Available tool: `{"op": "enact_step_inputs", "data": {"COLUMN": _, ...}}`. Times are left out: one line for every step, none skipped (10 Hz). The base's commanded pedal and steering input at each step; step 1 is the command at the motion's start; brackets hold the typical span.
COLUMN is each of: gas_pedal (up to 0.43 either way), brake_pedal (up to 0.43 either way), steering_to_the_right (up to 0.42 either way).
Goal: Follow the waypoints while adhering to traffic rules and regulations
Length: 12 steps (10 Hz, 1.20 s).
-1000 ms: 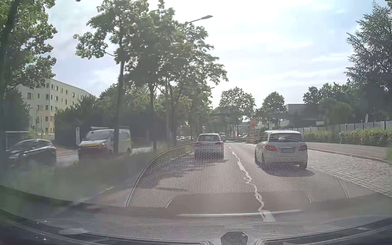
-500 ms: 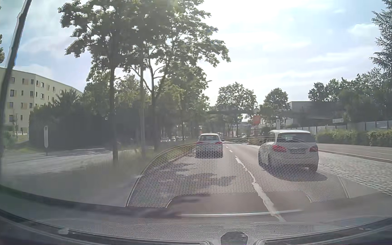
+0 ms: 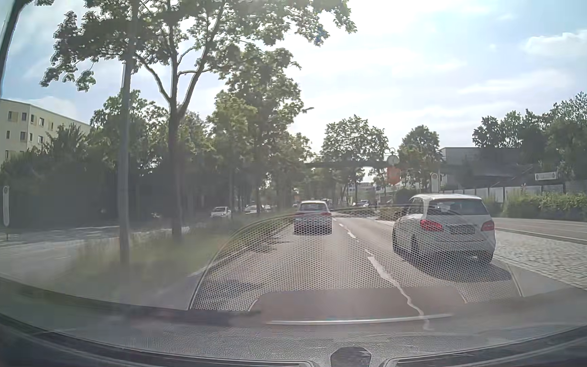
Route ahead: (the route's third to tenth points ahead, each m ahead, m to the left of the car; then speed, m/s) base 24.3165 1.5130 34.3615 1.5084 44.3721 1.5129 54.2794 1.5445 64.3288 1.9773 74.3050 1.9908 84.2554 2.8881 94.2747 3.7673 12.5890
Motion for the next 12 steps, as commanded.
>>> {"op": "enact_step_inputs", "data": {"gas_pedal": 0.047, "brake_pedal": 0.000, "steering_to_the_right": 0.001}}
{"op": "enact_step_inputs", "data": {"gas_pedal": 0.059, "brake_pedal": 0.000, "steering_to_the_right": 0.000}}
{"op": "enact_step_inputs", "data": {"gas_pedal": 0.059, "brake_pedal": 0.000, "steering_to_the_right": 0.001}}
{"op": "enact_step_inputs", "data": {"gas_pedal": 0.059, "brake_pedal": 0.000, "steering_to_the_right": 0.000}}
{"op": "enact_step_inputs", "data": {"gas_pedal": 0.059, "brake_pedal": 0.000, "steering_to_the_right": -0.002}}
{"op": "enact_step_inputs", "data": {"gas_pedal": 0.059, "brake_pedal": 0.000, "steering_to_the_right": -0.003}}
{"op": "enact_step_inputs", "data": {"gas_pedal": 0.059, "brake_pedal": 0.000, "steering_to_the_right": -0.004}}
{"op": "enact_step_inputs", "data": {"gas_pedal": 0.059, "brake_pedal": 0.000, "steering_to_the_right": -0.004}}
{"op": "enact_step_inputs", "data": {"gas_pedal": 0.059, "brake_pedal": 0.000, "steering_to_the_right": -0.004}}
{"op": "enact_step_inputs", "data": {"gas_pedal": 0.059, "brake_pedal": 0.000, "steering_to_the_right": -0.004}}
{"op": "enact_step_inputs", "data": {"gas_pedal": 0.059, "brake_pedal": 0.000, "steering_to_the_right": -0.004}}
{"op": "enact_step_inputs", "data": {"gas_pedal": 0.059, "brake_pedal": 0.000, "steering_to_the_right": -0.004}}
